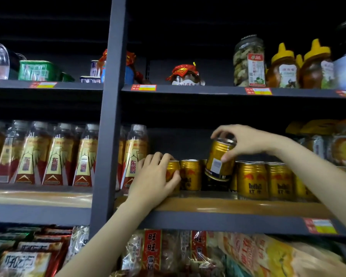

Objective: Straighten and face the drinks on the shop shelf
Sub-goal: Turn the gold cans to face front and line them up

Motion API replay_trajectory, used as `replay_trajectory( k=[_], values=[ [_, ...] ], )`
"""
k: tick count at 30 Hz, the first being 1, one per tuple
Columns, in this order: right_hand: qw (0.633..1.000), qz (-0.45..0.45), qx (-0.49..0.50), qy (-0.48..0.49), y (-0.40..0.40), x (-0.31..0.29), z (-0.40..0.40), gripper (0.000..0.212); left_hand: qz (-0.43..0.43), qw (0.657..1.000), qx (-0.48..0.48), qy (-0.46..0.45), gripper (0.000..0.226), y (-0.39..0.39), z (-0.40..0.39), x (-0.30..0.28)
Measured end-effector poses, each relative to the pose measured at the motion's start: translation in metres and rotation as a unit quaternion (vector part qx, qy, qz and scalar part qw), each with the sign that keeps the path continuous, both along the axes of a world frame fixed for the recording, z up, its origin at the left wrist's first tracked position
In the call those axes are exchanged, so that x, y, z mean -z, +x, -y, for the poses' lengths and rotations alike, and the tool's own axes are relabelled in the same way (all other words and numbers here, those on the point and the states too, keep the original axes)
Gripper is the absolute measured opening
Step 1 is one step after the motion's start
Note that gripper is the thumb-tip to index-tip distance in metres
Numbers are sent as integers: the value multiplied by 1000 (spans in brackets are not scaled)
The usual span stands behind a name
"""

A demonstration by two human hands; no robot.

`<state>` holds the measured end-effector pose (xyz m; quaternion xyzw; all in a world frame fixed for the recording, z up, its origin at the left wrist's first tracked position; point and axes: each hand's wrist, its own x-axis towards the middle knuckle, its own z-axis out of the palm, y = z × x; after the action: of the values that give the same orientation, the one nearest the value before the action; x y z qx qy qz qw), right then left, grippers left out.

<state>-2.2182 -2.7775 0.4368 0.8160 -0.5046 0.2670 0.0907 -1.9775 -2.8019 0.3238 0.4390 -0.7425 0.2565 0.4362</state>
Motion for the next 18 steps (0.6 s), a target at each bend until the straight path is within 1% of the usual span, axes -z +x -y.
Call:
replay_trajectory(
  k=[2,4,5,6,7,8,9,10,11,12,14,15,16,17,18],
  values=[
    [992,94,-72,37,-12,4,-28,54,-14,999,21,-32,53,1,0,1],
    [967,188,-147,90,-26,10,-47,56,-39,995,62,-71,52,-3,-6,0],
    [950,227,-181,113,-31,14,-53,58,-61,991,95,-74,52,-7,-11,-1],
    [934,256,-212,128,-33,17,-57,59,-89,984,142,-58,51,-13,-21,-2],
    [924,272,-233,135,-33,20,-58,60,-120,972,203,-15,49,-20,-33,-4],
    [919,276,-246,135,-31,22,-60,61,-146,950,270,57,48,-28,-46,-6],
    [919,274,-252,130,-28,24,-61,61,-163,919,329,142,49,-37,-57,-7],
    [920,269,-257,125,-24,25,-63,62,-174,887,371,212,53,-44,-65,-7],
    [922,263,-258,121,-19,26,-65,63,-190,858,399,261,57,-50,-69,-6],
    [924,255,-259,116,-15,27,-66,63,-216,830,425,289,62,-53,-71,-5],
    [931,245,-252,98,-8,30,-70,62,-277,782,463,313,62,-50,-70,-2],
    [936,240,-242,86,-6,34,-71,61,-290,772,472,312,60,-46,-68,1],
    [943,230,-231,71,-4,37,-72,61,-290,772,475,307,56,-43,-67,4],
    [952,213,-211,55,-2,41,-74,60,-284,781,471,294,54,-40,-66,7],
    [961,196,-188,42,-2,45,-74,59,-279,797,462,271,53,-38,-65,9]
  ],
)
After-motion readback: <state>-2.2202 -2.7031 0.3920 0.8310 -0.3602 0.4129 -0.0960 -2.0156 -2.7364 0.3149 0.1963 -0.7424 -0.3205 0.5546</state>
